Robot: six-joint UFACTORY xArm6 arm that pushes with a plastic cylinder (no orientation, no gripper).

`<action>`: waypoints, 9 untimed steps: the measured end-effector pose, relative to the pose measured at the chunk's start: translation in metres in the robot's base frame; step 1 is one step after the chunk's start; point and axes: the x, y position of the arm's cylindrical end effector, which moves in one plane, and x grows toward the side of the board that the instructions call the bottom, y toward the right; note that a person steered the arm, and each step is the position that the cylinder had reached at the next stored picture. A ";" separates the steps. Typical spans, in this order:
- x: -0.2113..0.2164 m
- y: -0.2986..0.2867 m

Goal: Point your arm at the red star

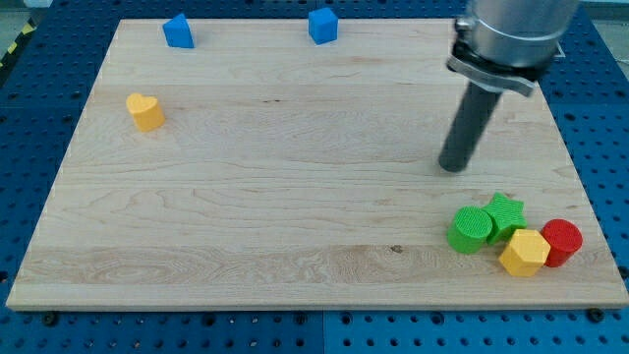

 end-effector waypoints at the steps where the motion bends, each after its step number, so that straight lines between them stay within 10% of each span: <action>1: -0.021 -0.012; 5: -0.105 0.167; 9: -0.203 0.165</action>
